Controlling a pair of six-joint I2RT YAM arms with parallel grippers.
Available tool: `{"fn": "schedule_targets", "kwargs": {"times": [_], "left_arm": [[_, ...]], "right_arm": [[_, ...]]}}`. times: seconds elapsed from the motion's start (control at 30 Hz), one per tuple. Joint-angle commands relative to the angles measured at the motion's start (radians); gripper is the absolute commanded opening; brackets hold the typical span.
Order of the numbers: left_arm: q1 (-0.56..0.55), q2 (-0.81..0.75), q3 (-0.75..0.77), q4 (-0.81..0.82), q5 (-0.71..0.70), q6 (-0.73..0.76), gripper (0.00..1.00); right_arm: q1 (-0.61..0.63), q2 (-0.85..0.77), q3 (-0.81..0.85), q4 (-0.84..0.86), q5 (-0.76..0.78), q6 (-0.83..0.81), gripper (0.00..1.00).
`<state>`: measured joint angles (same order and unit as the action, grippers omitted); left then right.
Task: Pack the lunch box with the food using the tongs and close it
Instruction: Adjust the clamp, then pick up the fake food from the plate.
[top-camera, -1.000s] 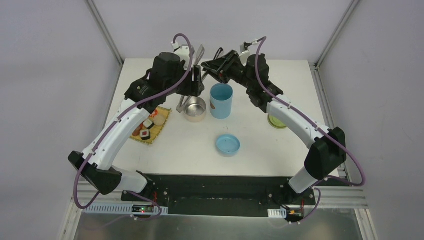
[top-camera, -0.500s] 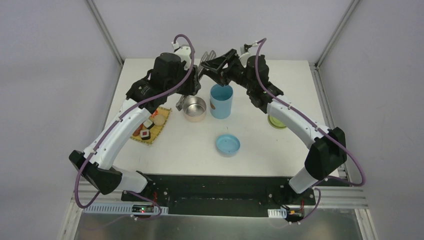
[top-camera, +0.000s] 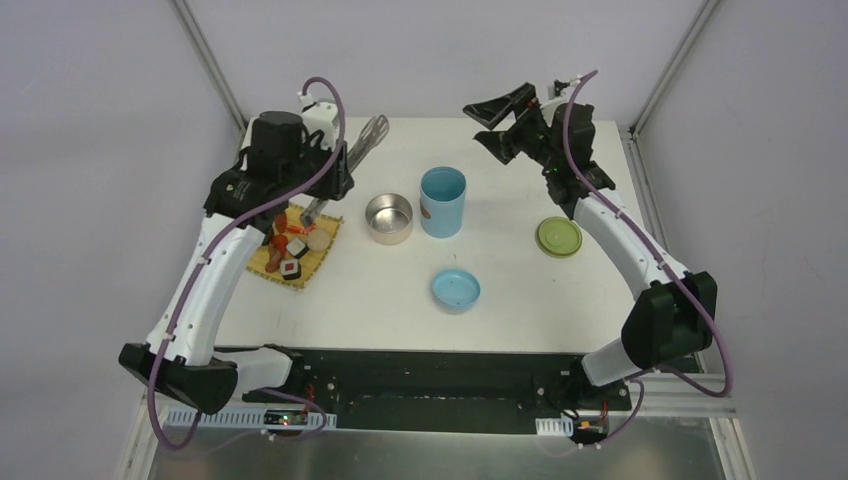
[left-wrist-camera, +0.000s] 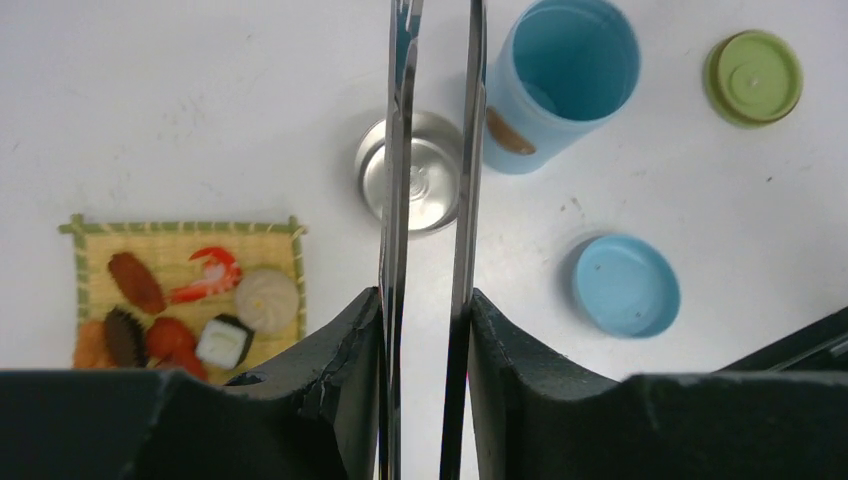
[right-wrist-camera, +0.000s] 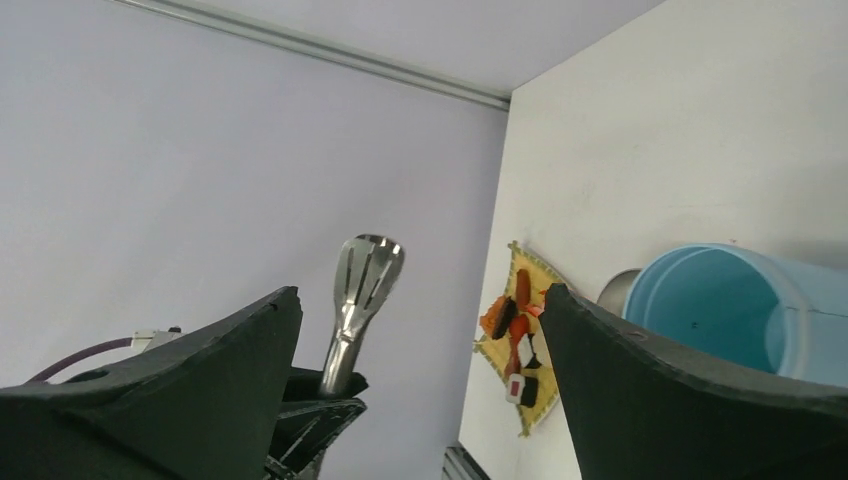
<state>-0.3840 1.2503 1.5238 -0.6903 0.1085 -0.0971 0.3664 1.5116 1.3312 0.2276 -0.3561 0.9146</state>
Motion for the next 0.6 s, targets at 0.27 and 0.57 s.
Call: {"fn": "schedule_targets", "kwargs": {"times": [0.27,0.57], "left_arm": [[0.386,-0.165,-0.044,-0.473,0.469,0.535,0.37],[0.611,-0.173,-0.073,-0.651,0.486,0.763,0.41]], "right_arm": [[-0.106,-0.167,-0.083,-0.065,-0.184,-0.270,0.97],[-0.129,-0.215,-0.135,-0.118,-0.205,-0.335,0.98]]}}
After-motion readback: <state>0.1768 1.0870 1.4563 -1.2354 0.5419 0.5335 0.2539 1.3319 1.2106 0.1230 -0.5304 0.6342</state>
